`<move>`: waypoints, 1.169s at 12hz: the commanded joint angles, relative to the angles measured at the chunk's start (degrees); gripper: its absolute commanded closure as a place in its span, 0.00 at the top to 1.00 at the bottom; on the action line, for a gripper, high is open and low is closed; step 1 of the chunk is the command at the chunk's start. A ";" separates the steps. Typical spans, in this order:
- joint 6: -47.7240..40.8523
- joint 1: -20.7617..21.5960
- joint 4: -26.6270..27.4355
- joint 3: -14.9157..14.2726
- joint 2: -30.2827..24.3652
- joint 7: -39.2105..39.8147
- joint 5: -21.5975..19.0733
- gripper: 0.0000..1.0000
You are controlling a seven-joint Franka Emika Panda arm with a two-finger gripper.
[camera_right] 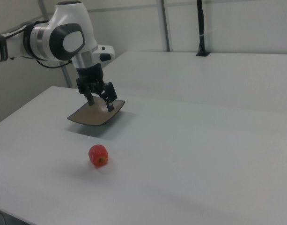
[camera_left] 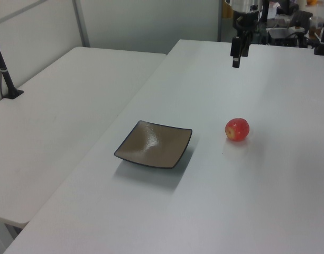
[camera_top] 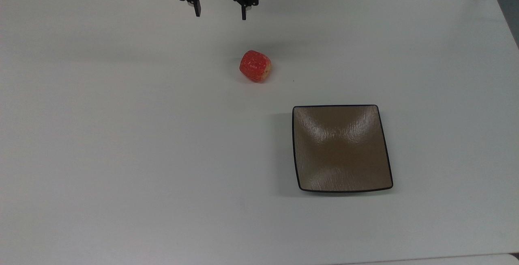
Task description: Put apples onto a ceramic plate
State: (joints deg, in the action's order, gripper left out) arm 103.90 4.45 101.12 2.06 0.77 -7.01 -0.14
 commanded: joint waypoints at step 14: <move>4.29 3.81 3.11 0.84 3.18 0.94 -2.59 1.00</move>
State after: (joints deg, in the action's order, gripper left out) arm 105.70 7.94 103.12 3.08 4.66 -7.03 -2.03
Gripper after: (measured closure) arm 0.000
